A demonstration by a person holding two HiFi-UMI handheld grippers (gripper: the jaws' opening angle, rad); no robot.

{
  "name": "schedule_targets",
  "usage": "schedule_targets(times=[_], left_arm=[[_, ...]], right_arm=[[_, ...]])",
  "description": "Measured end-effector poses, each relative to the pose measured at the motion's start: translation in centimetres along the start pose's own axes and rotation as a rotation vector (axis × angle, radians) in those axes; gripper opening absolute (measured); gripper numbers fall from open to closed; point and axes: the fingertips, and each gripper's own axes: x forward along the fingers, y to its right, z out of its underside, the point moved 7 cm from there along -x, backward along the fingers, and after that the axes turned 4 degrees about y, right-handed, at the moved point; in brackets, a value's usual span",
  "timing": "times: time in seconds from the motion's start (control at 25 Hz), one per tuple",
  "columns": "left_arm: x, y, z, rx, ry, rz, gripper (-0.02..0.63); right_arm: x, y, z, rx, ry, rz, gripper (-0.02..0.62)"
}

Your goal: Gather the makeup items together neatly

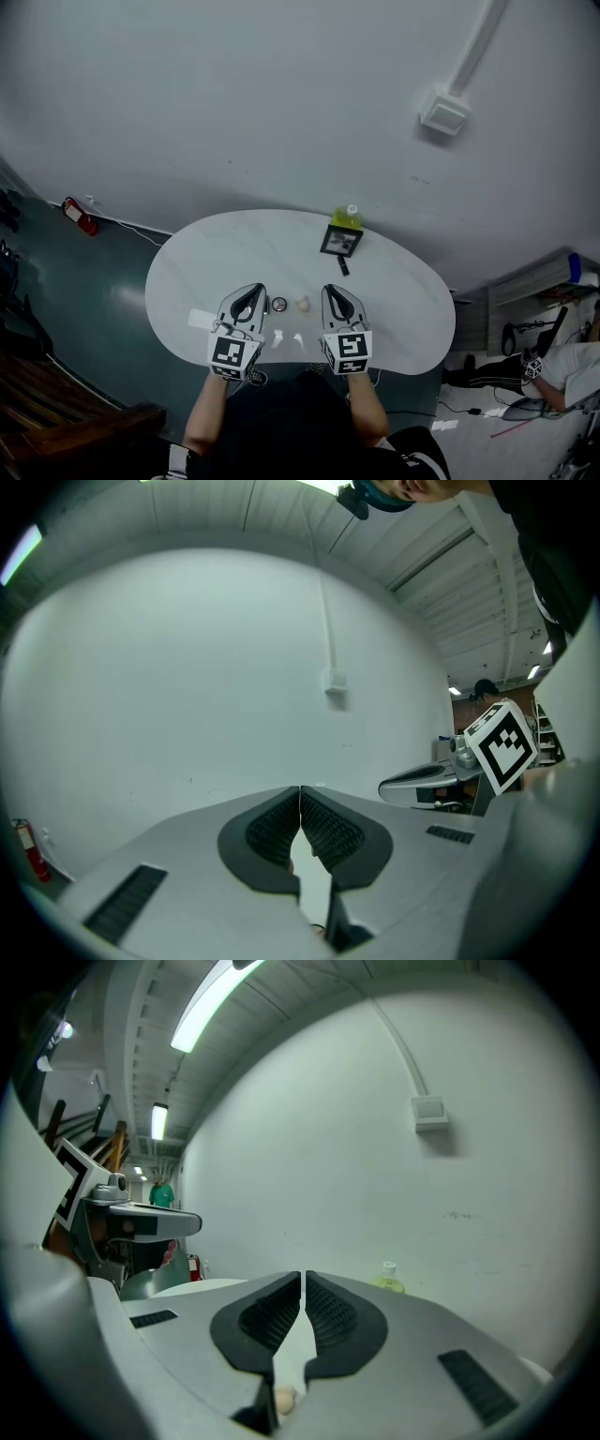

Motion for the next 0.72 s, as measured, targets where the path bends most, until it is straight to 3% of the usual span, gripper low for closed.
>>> schedule_targets(times=[0.4,0.72], left_arm=[[5.4,2.8,3.1,-0.049,-0.071,0.099,0.02],[12.4,5.7,8.0,-0.081,-0.153,0.156,0.02]], right_arm=[[-0.5,6.5,3.9,0.033,-0.101,0.107,0.041],[2.1,11.9,9.6,0.073,-0.203,0.104,0.041]])
